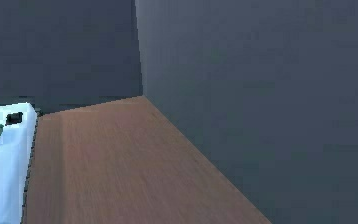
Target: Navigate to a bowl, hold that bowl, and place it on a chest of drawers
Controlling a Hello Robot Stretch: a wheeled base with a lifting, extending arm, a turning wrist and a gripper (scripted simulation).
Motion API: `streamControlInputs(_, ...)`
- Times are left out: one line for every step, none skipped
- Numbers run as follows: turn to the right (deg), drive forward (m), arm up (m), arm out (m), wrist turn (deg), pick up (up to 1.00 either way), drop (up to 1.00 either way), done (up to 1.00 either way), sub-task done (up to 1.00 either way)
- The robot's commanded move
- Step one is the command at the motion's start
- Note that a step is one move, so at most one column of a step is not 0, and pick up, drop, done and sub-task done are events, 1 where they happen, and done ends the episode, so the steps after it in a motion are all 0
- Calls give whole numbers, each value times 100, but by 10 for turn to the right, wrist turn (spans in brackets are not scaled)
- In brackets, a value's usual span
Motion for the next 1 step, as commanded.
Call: streamControlInputs(0, 0, 0, 0, 0, 0, 0, 100, 0)
